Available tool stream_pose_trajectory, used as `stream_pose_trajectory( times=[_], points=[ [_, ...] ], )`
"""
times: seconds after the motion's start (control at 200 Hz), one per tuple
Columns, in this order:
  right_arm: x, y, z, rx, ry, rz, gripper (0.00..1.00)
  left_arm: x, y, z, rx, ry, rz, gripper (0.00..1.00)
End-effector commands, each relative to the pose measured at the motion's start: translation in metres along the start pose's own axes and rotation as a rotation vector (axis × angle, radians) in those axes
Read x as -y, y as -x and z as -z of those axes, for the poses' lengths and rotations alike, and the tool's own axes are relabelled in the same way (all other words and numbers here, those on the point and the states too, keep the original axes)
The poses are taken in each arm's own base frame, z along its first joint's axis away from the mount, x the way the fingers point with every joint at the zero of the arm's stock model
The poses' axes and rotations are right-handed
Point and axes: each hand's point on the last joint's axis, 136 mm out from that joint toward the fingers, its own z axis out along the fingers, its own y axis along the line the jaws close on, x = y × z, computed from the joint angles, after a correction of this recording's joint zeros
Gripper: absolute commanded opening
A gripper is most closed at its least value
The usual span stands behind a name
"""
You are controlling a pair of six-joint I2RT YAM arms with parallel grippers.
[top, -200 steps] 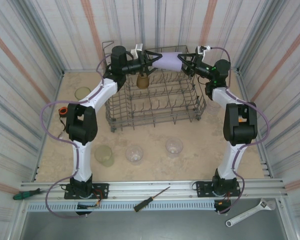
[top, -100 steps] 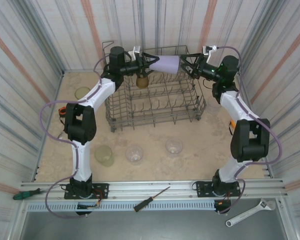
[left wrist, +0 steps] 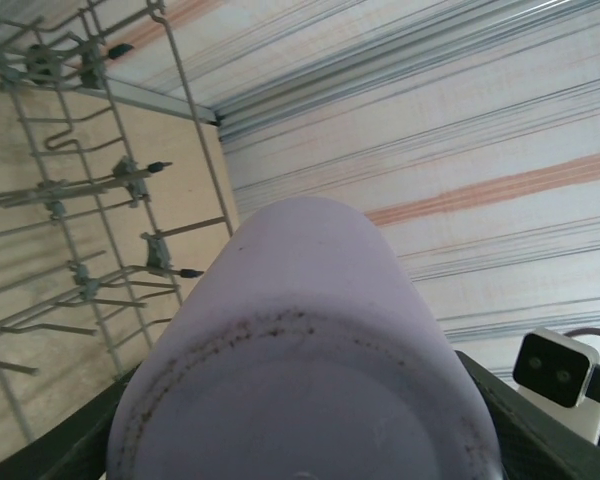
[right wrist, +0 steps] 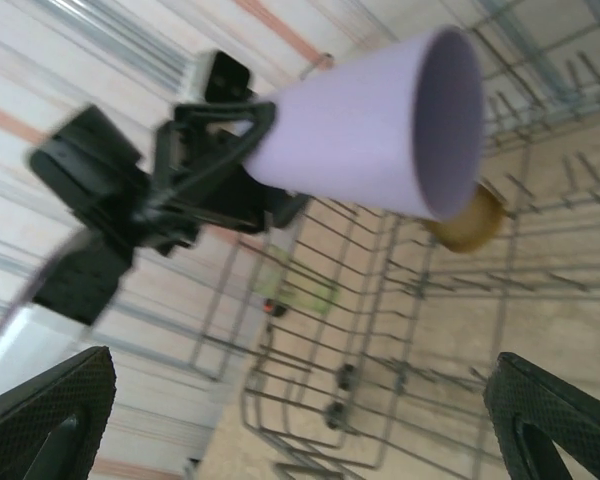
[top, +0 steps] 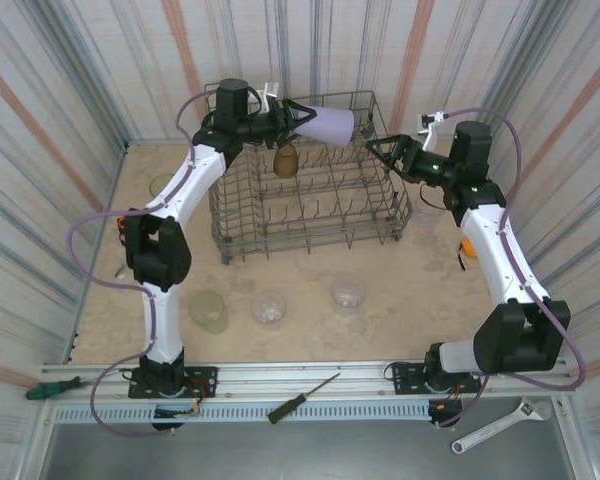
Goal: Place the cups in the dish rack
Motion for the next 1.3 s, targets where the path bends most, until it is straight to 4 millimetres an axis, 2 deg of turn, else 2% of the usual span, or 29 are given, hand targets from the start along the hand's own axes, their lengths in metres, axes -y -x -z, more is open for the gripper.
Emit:
stream_pose_trajectory(
  times=[0.0,0.321,0.496,0.571,0.581,0.606,0.877,1.297],
  points=[
    [0.029,-0.021,0.012,-0.031,-0.166,0.031,0.99,0.027,0.007,0.025,0.05,0.05,-0.123,0.18],
    [0.05,-0.041,0.026,-0.051,-0.264,0.041,0.99,0.02,0.012,0.027,0.064,0.168,-0.219,0.18],
    [0.056,-0.045,0.035,-0.049,-0.292,0.043,0.99,0.021,0.017,0.025,0.075,0.236,-0.296,0.18],
    [0.059,-0.046,0.041,-0.043,-0.301,0.039,0.99,0.028,0.02,0.027,0.089,0.245,-0.325,0.18],
    [0.059,-0.046,0.041,-0.042,-0.301,0.04,0.99,0.018,0.019,0.022,0.078,0.256,-0.315,0.18],
    [0.061,-0.046,0.043,-0.04,-0.303,0.036,0.99,0.013,0.019,0.019,0.076,0.265,-0.311,0.18],
    [0.075,-0.05,0.057,-0.021,-0.335,0.011,0.99,-0.002,0.023,0.009,0.093,0.345,-0.38,0.17],
    [0.089,-0.056,0.059,-0.033,-0.355,-0.009,0.99,-0.037,0.02,-0.008,0.084,0.478,-0.461,0.17]
  ],
)
